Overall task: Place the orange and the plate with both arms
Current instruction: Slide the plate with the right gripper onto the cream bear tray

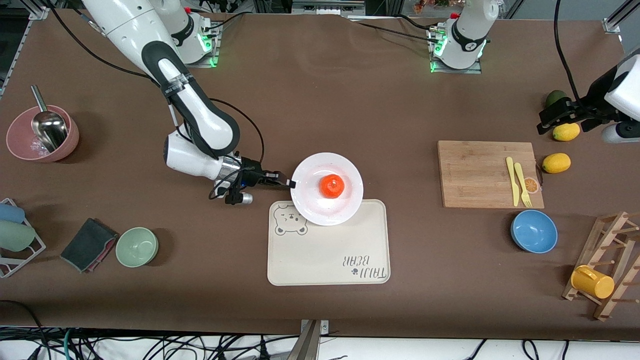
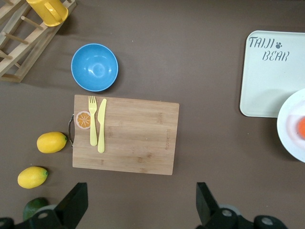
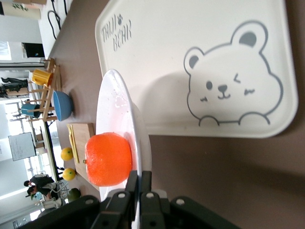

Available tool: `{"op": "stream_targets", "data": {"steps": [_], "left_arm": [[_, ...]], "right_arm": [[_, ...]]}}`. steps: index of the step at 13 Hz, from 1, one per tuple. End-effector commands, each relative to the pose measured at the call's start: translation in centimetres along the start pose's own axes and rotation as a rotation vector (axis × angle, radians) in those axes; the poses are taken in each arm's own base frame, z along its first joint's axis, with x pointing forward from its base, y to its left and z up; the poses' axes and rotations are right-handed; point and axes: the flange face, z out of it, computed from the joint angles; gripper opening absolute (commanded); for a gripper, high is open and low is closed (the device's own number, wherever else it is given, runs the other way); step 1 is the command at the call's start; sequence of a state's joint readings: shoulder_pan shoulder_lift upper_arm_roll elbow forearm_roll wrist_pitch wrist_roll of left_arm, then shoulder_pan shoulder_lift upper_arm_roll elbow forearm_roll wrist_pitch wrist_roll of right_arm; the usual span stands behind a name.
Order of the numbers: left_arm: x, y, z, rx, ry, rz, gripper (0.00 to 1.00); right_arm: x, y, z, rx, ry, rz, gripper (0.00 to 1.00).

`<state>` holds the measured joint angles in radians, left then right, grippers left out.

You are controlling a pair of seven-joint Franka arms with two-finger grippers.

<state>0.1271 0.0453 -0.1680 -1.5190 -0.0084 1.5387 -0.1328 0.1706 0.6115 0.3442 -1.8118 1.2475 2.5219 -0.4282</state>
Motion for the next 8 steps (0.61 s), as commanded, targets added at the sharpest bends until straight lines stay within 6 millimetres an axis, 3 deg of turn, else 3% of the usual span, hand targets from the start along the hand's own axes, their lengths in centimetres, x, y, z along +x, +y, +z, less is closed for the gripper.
{"op": "stream_targets", "data": {"steps": [1,6,8], "left_arm": [[0.0,-0.1,-0.6,0.003,-0.003,0.018,1.0],[0.0,-0.1,-0.6,0.005,-0.001,0.018,1.0],[0.0,-0.2,-0.6,0.005,-0.001,0.017,1.0]], "right_arm": [[3.4,-0.3,0.5,0.069,0.026,0.024,0.0],[8.2,1.9,3.2,0.118,0.078,0.046,0.0],[8.8,2.9,4.2,0.121,0.082,0.056,0.0]]}}
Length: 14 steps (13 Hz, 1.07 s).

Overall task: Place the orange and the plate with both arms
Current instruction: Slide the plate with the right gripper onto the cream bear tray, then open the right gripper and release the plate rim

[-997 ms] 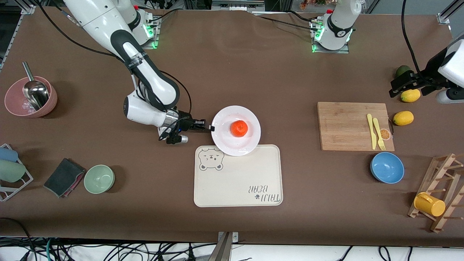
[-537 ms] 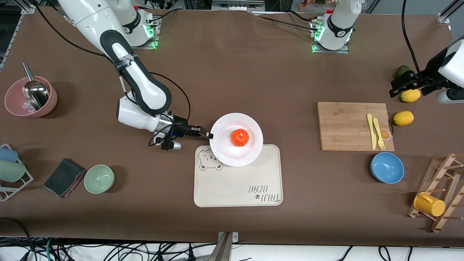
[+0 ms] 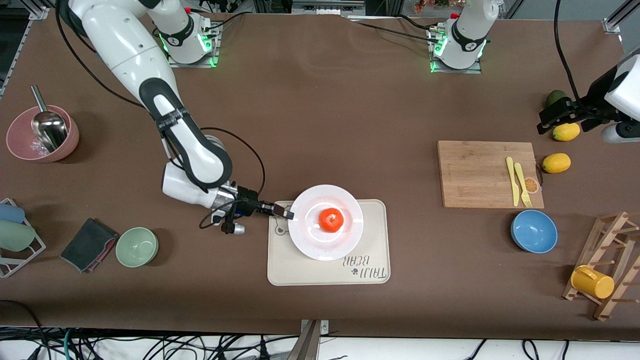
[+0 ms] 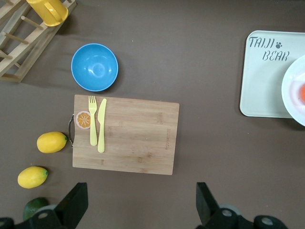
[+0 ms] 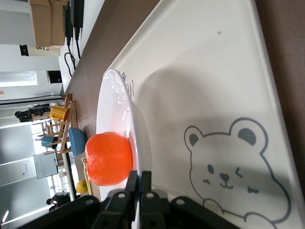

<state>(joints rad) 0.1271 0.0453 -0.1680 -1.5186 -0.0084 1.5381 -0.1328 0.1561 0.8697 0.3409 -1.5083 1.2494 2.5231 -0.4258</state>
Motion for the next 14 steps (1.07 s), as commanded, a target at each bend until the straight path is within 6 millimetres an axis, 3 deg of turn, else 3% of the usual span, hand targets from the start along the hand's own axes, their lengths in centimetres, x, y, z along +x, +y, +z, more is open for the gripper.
{"op": "stream_targets", "data": {"steps": [1,4,8,9,10,11,14], "left_arm": [[0.0,-0.3,-0.6,0.005,-0.001,0.015,1.0],[0.0,-0.2,-0.6,0.003,-0.003,0.017,1.0],[0.0,-0.2,-0.7,0.004,-0.001,0.016,1.0],[0.0,-0.2,-0.7,0.004,0.0,0.017,1.0],[0.0,-0.2,-0.8,0.004,0.002,0.017,1.0],[0.0,-0.2,-0.7,0.004,0.0,0.017,1.0],[0.1,-0.2,-0.6,0.003,-0.001,0.017,1.0]], "right_arm": [[1.7,0.6,1.6,0.04,0.02,0.014,0.0],[3.1,1.6,2.1,0.043,0.053,0.021,0.0],[3.1,2.3,2.6,0.036,0.06,0.025,0.0],[3.0,2.7,2.9,0.034,0.058,0.027,0.16],[3.0,3.1,3.0,0.03,0.059,0.028,0.93],[3.0,3.0,3.0,0.03,0.06,0.021,1.0],[3.6,2.9,2.2,0.01,0.062,-0.03,1.0]]}}
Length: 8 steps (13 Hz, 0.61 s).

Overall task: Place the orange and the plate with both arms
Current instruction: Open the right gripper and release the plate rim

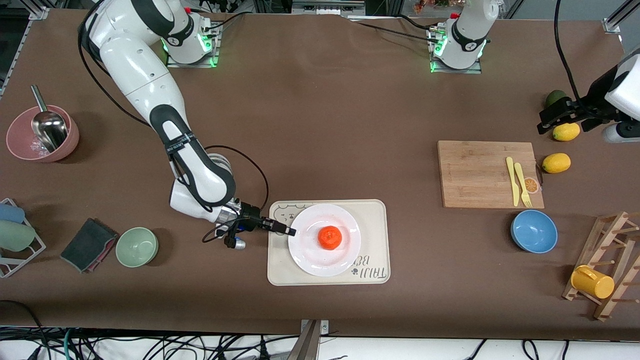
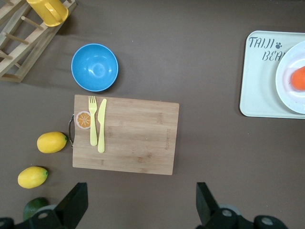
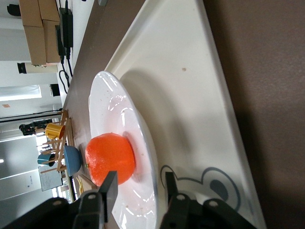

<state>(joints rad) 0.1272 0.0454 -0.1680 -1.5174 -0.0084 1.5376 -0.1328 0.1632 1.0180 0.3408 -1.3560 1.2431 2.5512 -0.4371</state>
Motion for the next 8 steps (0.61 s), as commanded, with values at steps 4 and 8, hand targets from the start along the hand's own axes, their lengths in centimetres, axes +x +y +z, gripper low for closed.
{"op": "stream_targets", "data": {"steps": [4,8], "left_arm": [[0.0,-0.2,-0.7,0.004,0.0,0.017,1.0],[0.1,-0.1,-0.7,0.004,0.0,0.018,1.0]], "right_arm": [[1.6,-1.4,-1.3,-0.019,0.016,-0.095,1.0],[1.9,-3.5,-2.4,-0.016,0.024,-0.14,1.0]]}}
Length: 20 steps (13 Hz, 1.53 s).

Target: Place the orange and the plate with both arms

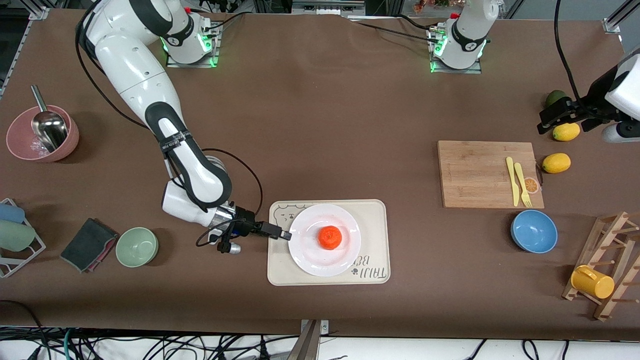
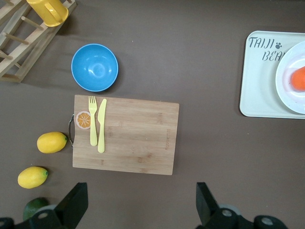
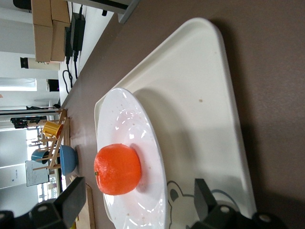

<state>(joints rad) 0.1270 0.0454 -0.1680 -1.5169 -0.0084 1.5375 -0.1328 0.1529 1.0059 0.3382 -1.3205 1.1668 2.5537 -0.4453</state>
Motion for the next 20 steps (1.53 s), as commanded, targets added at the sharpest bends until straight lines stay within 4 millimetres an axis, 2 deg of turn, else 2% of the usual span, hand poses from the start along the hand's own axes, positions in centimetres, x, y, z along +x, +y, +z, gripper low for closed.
{"op": "stream_targets", "data": {"steps": [1,2,4,5,8,12,16,18,20], "left_arm": [[0.1,-0.1,-0.6,0.004,-0.001,0.019,1.0],[0.0,-0.1,-0.7,0.003,0.001,0.018,1.0],[0.0,-0.1,-0.7,0.003,0.001,0.018,1.0],[0.1,-0.1,-0.6,0.003,-0.004,0.018,1.0],[0.0,-0.1,-0.7,0.003,-0.001,0.018,1.0],[0.0,-0.1,-0.7,0.003,-0.001,0.018,1.0],[0.0,-0.1,-0.5,0.003,-0.004,0.018,1.0],[0.0,-0.1,-0.4,0.003,-0.005,0.02,1.0],[0.1,-0.1,-0.3,0.003,-0.006,0.054,1.0]], "right_arm": [[0.3,-2.5,-1.5,-0.005,-0.007,-0.075,1.0],[0.0,-4.3,-2.4,0.009,-0.038,-0.093,1.0],[-0.3,-4.6,-5.3,-0.027,-0.09,-0.122,1.0],[-0.6,-4.1,-6.5,-0.064,-0.136,-0.148,1.0],[0.0,-3.0,-11.9,-0.159,-0.308,-0.217,1.0],[0.5,-3.0,-18.5,-0.292,-0.48,-0.283,1.0],[-0.2,-5.1,-24.8,-0.43,-0.613,-0.316,1.0],[-0.3,-5.6,-26.5,-0.516,-0.635,-0.326,1.0],[-1.0,-7.7,-28.2,-0.619,-0.658,-0.363,1.0]]}}
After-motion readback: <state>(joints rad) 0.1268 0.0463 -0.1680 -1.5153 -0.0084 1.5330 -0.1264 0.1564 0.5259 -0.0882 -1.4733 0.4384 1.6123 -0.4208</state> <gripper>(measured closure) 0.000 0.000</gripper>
